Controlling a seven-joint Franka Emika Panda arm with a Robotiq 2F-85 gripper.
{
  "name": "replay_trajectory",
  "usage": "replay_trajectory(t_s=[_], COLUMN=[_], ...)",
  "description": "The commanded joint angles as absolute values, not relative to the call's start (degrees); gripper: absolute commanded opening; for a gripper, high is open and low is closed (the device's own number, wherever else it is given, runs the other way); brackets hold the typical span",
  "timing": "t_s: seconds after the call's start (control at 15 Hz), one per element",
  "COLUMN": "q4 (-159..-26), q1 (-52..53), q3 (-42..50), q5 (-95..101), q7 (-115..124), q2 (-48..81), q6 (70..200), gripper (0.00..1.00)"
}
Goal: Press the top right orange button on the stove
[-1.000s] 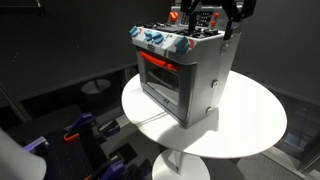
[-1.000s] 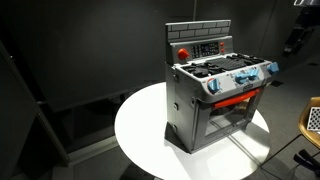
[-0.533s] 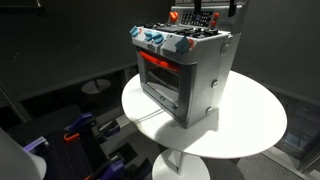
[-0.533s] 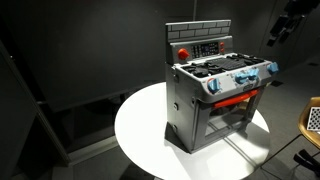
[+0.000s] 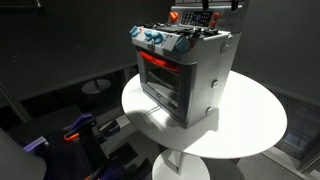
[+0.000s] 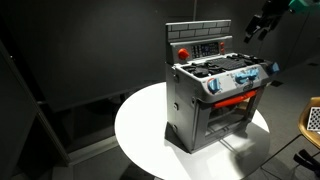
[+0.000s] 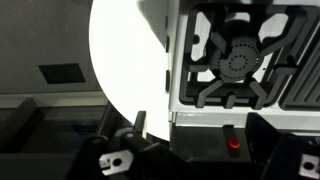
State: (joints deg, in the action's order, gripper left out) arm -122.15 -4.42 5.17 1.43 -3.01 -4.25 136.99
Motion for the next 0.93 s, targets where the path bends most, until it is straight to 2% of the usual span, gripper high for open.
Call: replay_trajectory(t_s=[0.0, 0.87], q4=[-118.1, -109.1], q1=[-4.5, -3.0], q3=[4.3, 4.4], q5=[5.0, 6.0], q7=[2.7, 7.9], q2=[0.0, 9.0], q6=[138.8, 139.1], gripper=[1.00, 1.00])
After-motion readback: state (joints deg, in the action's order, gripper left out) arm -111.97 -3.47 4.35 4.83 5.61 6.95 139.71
